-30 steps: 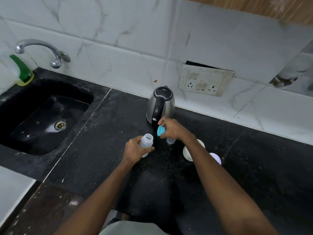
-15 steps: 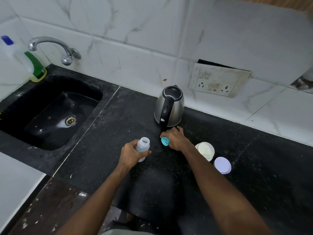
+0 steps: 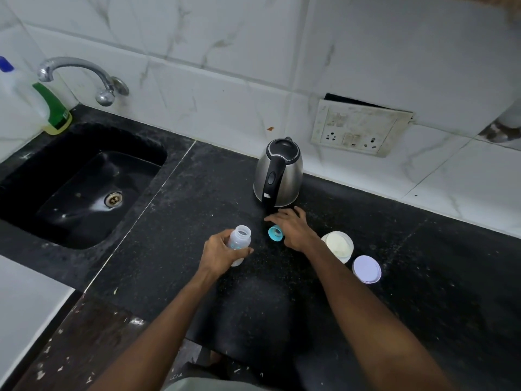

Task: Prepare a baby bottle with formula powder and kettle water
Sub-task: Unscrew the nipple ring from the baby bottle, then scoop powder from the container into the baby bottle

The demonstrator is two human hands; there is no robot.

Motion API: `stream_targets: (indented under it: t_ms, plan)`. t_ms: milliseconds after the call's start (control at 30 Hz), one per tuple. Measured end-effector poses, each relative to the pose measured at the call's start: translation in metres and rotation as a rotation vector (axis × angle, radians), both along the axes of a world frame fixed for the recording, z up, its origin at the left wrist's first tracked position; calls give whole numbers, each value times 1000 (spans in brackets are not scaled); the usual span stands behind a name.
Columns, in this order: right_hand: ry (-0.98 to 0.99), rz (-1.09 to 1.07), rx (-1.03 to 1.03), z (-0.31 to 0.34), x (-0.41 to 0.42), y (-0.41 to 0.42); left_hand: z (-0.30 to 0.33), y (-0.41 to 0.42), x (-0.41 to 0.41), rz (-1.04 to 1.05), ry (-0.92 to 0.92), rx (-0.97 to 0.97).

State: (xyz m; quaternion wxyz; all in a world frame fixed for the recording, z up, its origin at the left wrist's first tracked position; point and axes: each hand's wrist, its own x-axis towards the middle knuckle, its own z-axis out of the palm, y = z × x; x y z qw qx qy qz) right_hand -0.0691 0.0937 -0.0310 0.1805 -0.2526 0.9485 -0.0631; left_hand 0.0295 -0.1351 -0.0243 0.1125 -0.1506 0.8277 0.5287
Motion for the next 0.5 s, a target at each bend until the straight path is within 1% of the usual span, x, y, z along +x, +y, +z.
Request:
stream_targets:
  t_ms: [167,233,367,433,500]
  plan:
    - [80,-121,-118,23,-1,9,0,21,-1,-64,-8,-4]
    - [76,-122,-97,33,-1,13,0,33,-2,-94,-19,1]
    - [68,-45,1,40,7,10,0,55,-4,-157,-24,-3]
    - [66,-42,-9,36,11,8,-2,62,-5,-167,-19,-4]
    - [84,-96,-55,35,13,12,-4,66,-5,-170,-16,7]
